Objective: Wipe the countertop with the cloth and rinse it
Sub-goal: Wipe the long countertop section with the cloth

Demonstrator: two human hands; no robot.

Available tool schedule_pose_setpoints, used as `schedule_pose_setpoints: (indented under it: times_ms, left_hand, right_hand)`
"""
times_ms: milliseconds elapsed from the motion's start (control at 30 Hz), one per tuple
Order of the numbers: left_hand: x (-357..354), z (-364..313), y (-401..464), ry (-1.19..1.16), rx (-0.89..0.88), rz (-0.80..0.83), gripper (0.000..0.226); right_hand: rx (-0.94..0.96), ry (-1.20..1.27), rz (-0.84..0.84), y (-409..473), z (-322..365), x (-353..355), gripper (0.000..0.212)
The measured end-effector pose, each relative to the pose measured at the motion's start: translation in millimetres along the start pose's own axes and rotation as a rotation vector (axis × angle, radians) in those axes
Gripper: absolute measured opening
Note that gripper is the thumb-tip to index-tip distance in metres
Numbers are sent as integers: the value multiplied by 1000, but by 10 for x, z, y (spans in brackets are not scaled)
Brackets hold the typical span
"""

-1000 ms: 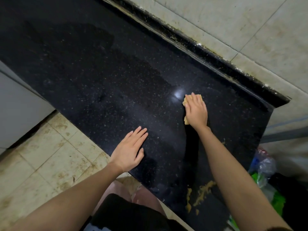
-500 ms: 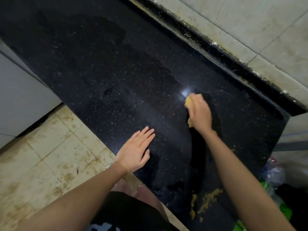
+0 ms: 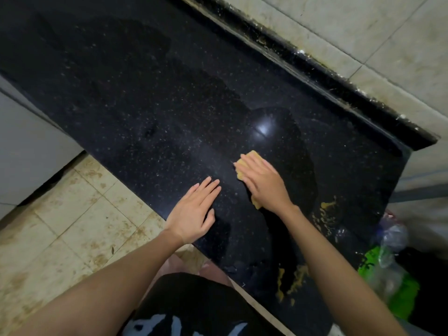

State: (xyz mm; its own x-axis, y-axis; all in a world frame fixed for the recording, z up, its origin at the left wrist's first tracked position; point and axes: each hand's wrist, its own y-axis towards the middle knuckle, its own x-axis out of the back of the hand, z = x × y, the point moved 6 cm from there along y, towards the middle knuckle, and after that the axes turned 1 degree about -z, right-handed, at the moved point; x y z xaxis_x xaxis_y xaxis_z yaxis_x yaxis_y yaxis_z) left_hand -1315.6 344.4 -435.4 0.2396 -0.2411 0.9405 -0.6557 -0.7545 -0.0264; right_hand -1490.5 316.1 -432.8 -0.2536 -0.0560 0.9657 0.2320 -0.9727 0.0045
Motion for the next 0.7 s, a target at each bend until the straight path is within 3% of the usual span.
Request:
schedule_pose_setpoints:
  times_ms: [100, 167, 333, 467, 600, 700]
  left_hand:
    - [15, -9, 0, 7, 2, -9, 54]
    - [13, -12, 2, 14, -2, -14, 54]
    - [-2, -20, 1, 37, -28, -10, 54]
    - [-4, -18, -14, 38, -36, -2, 58]
    - [-3, -35, -21, 34, -49, 11, 68]
    - [12, -92, -35, -9, -123, 31, 68]
  right_hand:
    - [-288, -8, -58, -253, -374, 62, 45]
    - [-400, -23, -86, -257, -254, 50, 46]
    - [-220, 28, -127, -439, 737, -162, 40]
    - [-216, -39, -99, -835, 794, -184, 44]
    - [-550, 29, -227, -1096, 550, -183, 39]
    - [-741, 49, -297, -992, 851, -239, 37]
